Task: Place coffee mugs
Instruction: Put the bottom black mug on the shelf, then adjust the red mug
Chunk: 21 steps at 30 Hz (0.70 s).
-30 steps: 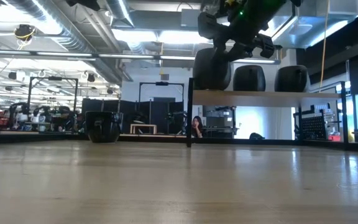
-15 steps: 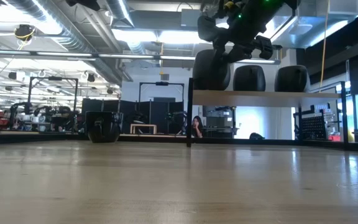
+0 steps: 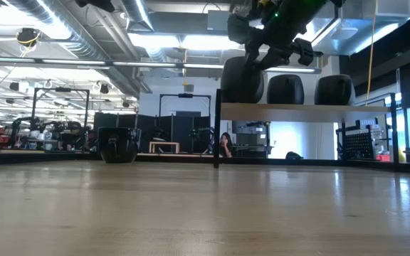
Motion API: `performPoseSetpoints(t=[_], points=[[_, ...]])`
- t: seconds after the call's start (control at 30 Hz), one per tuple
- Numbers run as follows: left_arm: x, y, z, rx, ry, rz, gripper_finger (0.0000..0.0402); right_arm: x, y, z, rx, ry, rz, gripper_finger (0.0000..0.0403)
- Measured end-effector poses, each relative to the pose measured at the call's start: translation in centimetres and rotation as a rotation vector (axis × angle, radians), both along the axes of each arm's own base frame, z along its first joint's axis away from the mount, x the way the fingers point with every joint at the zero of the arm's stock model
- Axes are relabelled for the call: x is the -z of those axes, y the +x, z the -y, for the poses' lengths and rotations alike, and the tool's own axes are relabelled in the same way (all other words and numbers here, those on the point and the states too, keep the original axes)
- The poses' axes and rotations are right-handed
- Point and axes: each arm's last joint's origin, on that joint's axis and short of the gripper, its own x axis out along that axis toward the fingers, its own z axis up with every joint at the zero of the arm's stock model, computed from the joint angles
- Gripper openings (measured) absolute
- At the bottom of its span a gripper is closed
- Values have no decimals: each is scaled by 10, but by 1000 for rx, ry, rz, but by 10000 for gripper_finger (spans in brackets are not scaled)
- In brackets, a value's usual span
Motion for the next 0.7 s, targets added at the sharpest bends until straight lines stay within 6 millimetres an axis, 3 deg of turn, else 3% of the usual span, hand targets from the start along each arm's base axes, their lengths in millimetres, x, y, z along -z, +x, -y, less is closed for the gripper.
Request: performPoseSetpoints(t=[0.7], points=[[0,0,0,0,0,-1,141,-47,-30,0,-190,66,27,150]])
